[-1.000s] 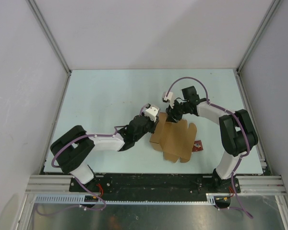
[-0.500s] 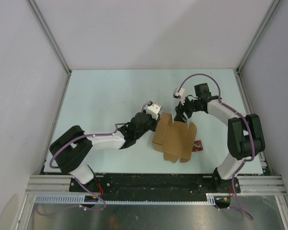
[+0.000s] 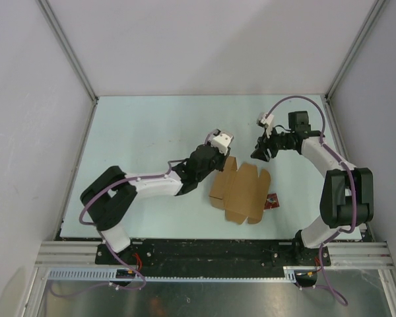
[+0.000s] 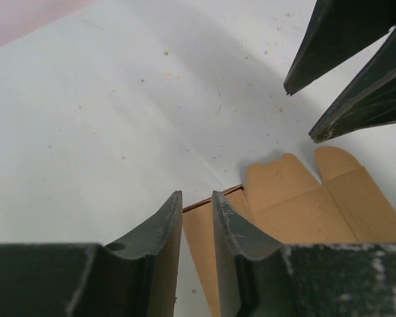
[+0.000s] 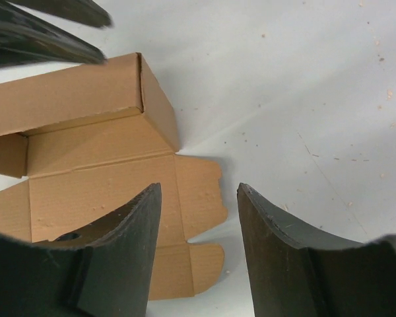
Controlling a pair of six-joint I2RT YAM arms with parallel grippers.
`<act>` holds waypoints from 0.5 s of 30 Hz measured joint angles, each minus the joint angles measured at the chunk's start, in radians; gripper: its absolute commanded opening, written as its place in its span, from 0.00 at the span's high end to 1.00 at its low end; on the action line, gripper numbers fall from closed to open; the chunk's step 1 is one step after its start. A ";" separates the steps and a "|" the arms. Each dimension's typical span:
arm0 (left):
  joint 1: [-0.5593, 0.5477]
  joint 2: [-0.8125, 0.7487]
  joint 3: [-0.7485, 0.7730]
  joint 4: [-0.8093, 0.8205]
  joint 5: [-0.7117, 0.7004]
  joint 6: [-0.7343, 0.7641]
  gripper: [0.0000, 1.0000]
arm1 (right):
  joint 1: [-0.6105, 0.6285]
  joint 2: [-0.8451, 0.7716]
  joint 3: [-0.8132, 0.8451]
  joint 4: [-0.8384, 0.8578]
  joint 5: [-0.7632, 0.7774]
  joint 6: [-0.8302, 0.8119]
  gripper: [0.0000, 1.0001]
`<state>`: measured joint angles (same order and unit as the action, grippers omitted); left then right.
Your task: Fold the paper box
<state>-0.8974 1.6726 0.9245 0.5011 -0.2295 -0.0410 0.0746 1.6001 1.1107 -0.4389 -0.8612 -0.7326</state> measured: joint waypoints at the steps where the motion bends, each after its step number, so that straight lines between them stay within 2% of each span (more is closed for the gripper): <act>1: 0.000 0.023 0.011 -0.003 0.000 0.000 0.70 | 0.000 -0.002 0.000 -0.002 -0.006 0.000 0.46; 6: -0.002 0.104 0.038 -0.032 0.001 0.006 0.71 | -0.002 -0.005 0.000 -0.016 -0.028 0.000 0.47; 15: -0.010 0.146 0.081 -0.028 0.014 0.006 0.71 | -0.017 -0.005 0.000 -0.021 -0.040 -0.001 0.47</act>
<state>-0.9073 1.8183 1.0054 0.4732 -0.2157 -0.0349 0.0578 1.5955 1.1107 -0.4599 -0.9012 -0.7338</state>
